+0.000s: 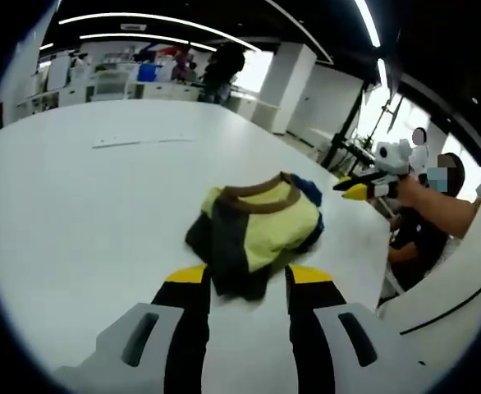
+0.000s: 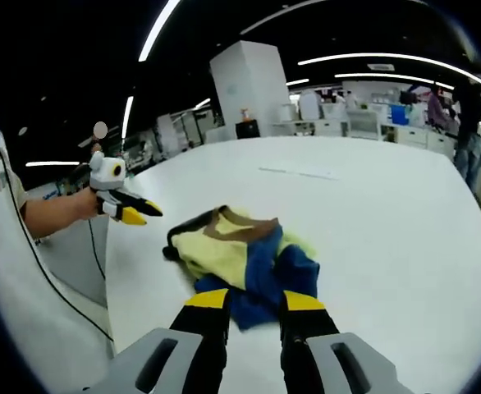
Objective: Fold the garment on the visible template until the final outline fits inside the template.
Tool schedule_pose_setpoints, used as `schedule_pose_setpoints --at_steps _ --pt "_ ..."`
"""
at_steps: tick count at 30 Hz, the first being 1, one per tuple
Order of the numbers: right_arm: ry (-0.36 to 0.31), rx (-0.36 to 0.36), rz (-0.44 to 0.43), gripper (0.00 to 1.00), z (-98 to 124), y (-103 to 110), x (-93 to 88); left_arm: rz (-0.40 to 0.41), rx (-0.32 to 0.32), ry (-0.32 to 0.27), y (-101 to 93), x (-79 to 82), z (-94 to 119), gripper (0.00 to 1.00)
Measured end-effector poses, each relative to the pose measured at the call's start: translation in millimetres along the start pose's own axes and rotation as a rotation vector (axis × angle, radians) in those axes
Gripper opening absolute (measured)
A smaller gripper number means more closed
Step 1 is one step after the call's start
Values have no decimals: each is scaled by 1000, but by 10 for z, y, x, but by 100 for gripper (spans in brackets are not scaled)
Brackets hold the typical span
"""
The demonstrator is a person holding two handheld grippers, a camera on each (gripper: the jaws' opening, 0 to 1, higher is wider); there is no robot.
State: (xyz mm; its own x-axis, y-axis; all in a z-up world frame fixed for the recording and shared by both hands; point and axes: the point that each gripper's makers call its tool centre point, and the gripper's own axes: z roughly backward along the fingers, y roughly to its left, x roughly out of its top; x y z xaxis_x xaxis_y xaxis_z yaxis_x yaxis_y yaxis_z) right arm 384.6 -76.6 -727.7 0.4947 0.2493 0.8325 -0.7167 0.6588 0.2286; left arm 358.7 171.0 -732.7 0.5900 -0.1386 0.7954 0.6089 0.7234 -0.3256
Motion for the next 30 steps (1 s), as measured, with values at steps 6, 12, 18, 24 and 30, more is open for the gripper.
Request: schedule_pose_setpoints --at_steps 6,12,18,24,30 --pt "0 10 -9 16 -38 -1 13 20 6 18 76 -59 -56 32" --pt "-4 18 -27 13 -85 -25 22 34 8 37 109 -100 -125 30" --pt "-19 24 -47 10 -149 -33 68 50 2 44 106 -98 -178 28" --pt "-3 18 -41 9 -266 -63 81 39 9 56 140 -93 -227 25" --pt "15 25 -37 8 -385 -57 64 36 19 69 171 -99 -277 23"
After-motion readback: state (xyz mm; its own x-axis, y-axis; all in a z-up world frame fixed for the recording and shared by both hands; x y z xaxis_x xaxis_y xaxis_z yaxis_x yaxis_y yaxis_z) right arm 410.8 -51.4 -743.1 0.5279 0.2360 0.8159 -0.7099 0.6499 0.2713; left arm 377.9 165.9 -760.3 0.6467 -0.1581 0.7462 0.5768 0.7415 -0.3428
